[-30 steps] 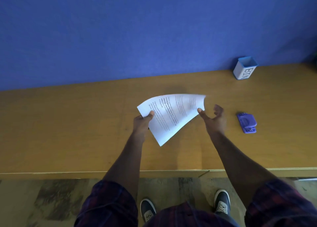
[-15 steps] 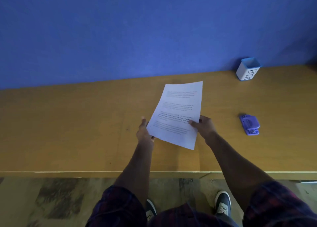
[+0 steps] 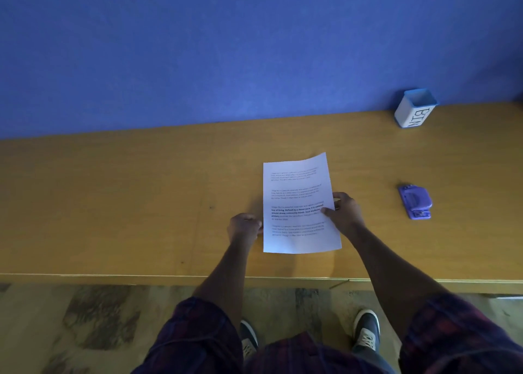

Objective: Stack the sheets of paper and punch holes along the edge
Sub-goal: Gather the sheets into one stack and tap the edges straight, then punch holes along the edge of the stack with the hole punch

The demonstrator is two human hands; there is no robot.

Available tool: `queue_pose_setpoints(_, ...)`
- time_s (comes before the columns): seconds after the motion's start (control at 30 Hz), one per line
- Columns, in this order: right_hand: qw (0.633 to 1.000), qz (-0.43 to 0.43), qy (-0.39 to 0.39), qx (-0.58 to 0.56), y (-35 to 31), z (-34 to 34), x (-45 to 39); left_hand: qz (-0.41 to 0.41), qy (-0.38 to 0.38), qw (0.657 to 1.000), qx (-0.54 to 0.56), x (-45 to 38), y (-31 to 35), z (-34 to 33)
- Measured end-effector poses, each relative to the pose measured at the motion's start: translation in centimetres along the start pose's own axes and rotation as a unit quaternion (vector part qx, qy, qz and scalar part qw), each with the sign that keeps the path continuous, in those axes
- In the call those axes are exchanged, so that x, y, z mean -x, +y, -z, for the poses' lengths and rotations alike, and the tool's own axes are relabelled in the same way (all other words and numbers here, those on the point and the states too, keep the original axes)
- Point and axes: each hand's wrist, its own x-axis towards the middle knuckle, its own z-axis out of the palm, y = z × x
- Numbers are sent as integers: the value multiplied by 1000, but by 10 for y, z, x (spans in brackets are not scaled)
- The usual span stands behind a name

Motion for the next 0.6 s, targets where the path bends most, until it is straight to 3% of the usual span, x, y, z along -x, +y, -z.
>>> queue_pose_setpoints(0.1, 1000, 1, 1, 29, 3, 2, 1, -6, -2, 1000, -10, -2, -6, -3)
queue_pose_setpoints(0.37, 990, 27, -27, 133, 12, -4, 3, -100, 24, 981, -163, 0, -6, -3)
queue_pose_setpoints(0.5, 981, 20, -30, 191, 14, -5, 4, -123, 35, 966, -224, 2, -3, -2)
queue_pose_setpoints(0.6, 967, 33, -24, 251, 16, -6, 6, -190, 41, 941, -278, 3, -3, -1)
